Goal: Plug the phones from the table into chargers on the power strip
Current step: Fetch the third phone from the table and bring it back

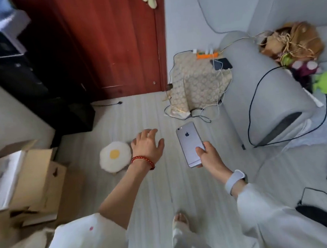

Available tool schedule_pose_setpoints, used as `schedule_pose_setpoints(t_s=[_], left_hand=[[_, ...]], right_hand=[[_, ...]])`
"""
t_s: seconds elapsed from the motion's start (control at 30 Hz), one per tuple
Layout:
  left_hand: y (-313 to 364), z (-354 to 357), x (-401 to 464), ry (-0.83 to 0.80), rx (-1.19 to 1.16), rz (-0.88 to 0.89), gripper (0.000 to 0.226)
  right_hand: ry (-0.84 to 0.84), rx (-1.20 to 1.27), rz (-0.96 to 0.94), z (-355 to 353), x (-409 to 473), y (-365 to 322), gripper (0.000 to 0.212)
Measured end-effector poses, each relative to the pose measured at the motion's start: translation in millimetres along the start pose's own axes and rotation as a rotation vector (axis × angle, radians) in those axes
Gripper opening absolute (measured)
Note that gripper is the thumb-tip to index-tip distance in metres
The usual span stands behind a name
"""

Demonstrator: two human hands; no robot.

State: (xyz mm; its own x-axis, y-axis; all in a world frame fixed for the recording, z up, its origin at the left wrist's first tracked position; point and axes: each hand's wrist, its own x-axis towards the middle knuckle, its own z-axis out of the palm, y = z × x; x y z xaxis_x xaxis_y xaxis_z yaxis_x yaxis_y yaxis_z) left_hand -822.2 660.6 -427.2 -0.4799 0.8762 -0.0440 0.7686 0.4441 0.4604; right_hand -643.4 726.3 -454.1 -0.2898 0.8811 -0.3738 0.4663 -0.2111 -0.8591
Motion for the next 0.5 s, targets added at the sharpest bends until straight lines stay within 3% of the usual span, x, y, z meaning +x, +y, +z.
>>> schedule_pose_setpoints(t_s=[0.5], left_hand=[[70,56,404,-0.079,-0.043,-0.020,0.043]], right_hand=[[0.071,0.074,0.066,-85,394,-120,0.010]])
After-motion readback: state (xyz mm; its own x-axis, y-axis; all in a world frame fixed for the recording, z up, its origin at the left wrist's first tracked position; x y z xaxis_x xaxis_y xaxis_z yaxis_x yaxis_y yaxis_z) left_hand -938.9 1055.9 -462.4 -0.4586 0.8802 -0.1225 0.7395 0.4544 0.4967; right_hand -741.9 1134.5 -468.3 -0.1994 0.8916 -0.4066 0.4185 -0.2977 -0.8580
